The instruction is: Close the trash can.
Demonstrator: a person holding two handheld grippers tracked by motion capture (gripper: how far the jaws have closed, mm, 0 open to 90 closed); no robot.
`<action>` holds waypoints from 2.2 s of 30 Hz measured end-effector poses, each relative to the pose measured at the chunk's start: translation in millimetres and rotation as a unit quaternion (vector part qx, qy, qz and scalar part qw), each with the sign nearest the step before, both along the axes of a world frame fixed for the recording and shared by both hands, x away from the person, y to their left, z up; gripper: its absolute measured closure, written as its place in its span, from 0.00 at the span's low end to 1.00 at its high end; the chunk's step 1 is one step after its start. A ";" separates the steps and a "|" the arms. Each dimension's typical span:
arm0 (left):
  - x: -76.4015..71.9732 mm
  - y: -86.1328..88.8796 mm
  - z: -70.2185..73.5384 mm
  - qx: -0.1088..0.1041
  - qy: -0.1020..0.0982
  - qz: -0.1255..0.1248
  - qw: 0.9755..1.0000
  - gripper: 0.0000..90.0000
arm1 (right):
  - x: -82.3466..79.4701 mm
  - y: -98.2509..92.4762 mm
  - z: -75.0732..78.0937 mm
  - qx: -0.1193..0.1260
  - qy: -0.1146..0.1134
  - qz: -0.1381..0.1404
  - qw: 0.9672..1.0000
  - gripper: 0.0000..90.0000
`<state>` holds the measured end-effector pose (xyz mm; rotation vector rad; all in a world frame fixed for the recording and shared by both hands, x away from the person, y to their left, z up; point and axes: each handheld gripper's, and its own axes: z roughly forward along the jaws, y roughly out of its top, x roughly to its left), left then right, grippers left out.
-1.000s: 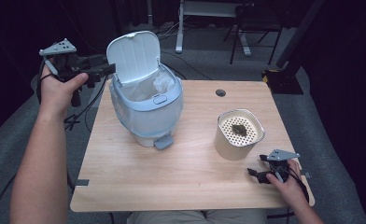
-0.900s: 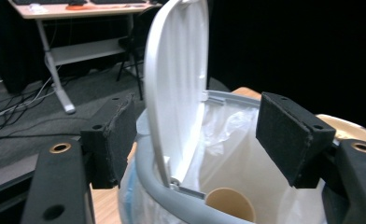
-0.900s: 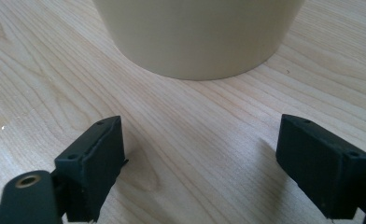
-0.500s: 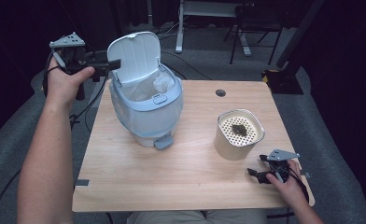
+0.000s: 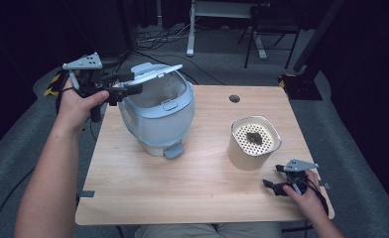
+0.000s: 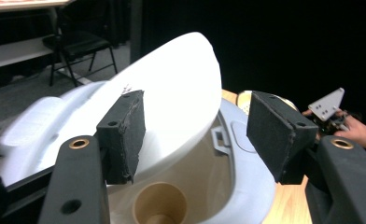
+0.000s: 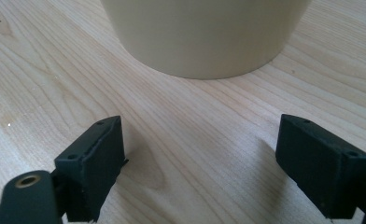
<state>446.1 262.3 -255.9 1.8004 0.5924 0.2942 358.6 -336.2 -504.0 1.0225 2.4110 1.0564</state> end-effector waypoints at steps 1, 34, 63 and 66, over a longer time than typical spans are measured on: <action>-0.6 -2.2 -2.1 0.000 0.000 -0.005 1.000 0.42 | -0.2 0.1 0.0 0.000 0.000 0.001 1.000 0.18; 16.5 -47.6 -29.2 0.036 0.029 -0.011 0.999 0.68 | -0.2 2.7 0.0 0.000 0.000 0.011 1.000 0.18; -2.2 -66.8 -17.4 0.095 -0.005 0.044 0.994 0.40 | -0.1 4.3 0.1 -0.001 0.001 0.019 1.000 0.17; -13.9 -66.7 -14.1 0.082 -0.009 0.029 0.996 0.39 | 0.2 4.7 0.0 -0.001 0.000 0.019 1.000 0.17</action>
